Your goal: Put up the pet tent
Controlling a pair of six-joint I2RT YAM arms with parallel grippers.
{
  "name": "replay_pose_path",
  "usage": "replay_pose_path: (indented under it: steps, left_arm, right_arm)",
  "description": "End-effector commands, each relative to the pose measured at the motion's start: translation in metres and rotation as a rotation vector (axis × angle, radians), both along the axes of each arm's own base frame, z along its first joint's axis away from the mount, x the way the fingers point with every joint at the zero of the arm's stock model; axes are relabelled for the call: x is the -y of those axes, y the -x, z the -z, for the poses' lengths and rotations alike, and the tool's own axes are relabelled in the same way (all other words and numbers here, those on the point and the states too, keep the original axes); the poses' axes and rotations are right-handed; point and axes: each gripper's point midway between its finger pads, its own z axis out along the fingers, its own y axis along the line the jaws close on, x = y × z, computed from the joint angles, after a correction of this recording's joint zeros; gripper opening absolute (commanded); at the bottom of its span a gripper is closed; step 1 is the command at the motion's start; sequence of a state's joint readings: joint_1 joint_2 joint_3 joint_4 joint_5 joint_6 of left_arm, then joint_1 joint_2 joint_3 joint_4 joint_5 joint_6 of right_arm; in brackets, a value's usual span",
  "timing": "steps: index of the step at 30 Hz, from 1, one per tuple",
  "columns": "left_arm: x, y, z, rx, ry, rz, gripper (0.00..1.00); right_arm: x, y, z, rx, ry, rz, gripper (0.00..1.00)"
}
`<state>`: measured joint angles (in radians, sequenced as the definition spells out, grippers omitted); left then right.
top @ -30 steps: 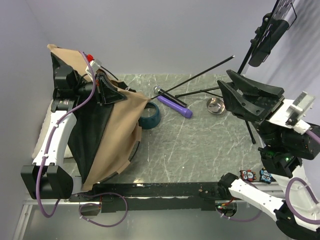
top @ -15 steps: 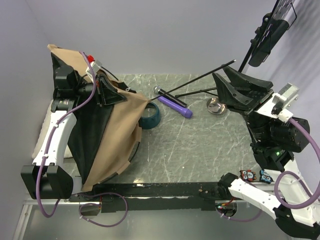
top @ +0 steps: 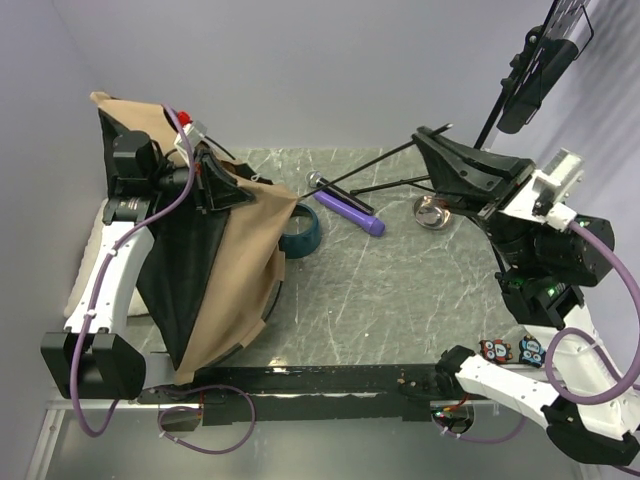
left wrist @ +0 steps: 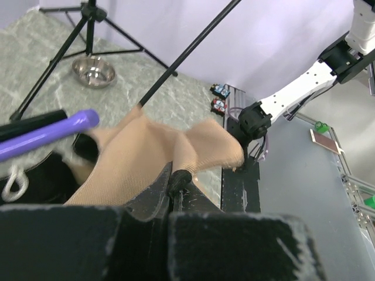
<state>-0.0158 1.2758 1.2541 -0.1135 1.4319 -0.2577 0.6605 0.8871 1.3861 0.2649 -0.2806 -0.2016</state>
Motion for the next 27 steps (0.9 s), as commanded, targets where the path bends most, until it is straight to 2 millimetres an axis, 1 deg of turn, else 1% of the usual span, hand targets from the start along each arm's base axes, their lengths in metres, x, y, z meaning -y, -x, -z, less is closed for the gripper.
replay_pose_path:
  steps: [1,2,3,5,7,8,10,13,14,18,23,27]
  left_arm:
    - [0.022,0.034,-0.059,0.204,0.022,0.072,0.01]
    - [0.029,0.040,-0.071,0.238,0.034,0.097,0.01]
    - [0.034,0.045,-0.078,0.257,0.042,0.114,0.01]
    - [0.043,0.055,-0.092,0.274,0.061,0.154,0.01]
    - [0.048,0.063,-0.102,0.291,0.077,0.185,0.01]
    - [0.050,0.066,-0.106,0.295,0.083,0.197,0.01]
    - [0.052,0.071,-0.111,0.311,0.094,0.219,0.01]
    - [0.051,0.077,-0.113,0.312,0.097,0.248,0.01]
    - [0.051,0.078,-0.113,0.319,0.098,0.252,0.01]
    - [0.050,0.082,-0.117,0.346,0.099,0.253,0.01]
    - [0.049,0.086,-0.121,0.378,0.100,0.264,0.01]
    - [0.048,0.089,-0.121,0.407,0.093,0.274,0.01]
  right_arm:
    - [-0.026,0.002,0.017,-0.046,0.149,-0.099,0.00]
    - [-0.036,-0.003,0.030,-0.095,0.196,-0.128,0.00]
    - [-0.048,-0.008,0.049,-0.154,0.263,-0.159,0.00]
    - [-0.064,-0.013,0.076,-0.240,0.359,-0.215,0.00]
    - [-0.080,-0.012,0.098,-0.312,0.447,-0.288,0.00]
    - [-0.087,-0.013,0.111,-0.362,0.489,-0.314,0.00]
    - [-0.097,-0.011,0.128,-0.451,0.545,-0.374,0.00]
    - [-0.112,-0.007,0.156,-0.599,0.627,-0.485,0.00]
    - [-0.115,-0.004,0.164,-0.639,0.650,-0.517,0.00]
    - [-0.124,0.009,0.190,-0.767,0.710,-0.653,0.00]
    - [-0.130,0.024,0.218,-0.907,0.754,-0.788,0.00]
    - [-0.133,0.026,0.227,-0.971,0.780,-0.837,0.00]
